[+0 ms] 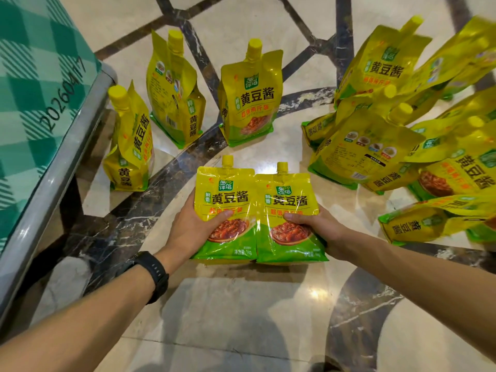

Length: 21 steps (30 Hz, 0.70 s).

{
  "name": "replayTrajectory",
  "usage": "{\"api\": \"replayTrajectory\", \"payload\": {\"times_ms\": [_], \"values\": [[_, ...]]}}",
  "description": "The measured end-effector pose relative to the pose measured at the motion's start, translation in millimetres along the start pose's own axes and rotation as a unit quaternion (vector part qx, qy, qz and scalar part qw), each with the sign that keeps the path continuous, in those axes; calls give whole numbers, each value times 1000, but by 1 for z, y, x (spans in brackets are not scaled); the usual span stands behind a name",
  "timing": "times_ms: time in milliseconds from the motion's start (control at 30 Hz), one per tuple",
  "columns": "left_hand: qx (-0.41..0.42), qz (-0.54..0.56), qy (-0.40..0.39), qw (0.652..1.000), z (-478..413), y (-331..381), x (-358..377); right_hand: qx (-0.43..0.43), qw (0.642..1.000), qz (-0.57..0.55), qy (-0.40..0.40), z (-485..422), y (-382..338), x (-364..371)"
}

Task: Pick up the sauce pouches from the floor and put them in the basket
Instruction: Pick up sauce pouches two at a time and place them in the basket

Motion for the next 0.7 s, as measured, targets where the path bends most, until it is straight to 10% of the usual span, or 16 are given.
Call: {"api": "replayTrajectory", "payload": {"times_ms": [700], "values": [[-8, -15, 6, 1000, -1, -2, -2, 3, 1000, 5, -13, -2, -2, 1]]}}
Point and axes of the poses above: each hand's wrist, its own z-axis away from the middle knuckle, its own x-axis out of the palm, y = z × x, the point moved 9 cm from there along -z, towards the middle knuckle, and after that the axes turned 3 degrees about y, right-handed, at the moved point
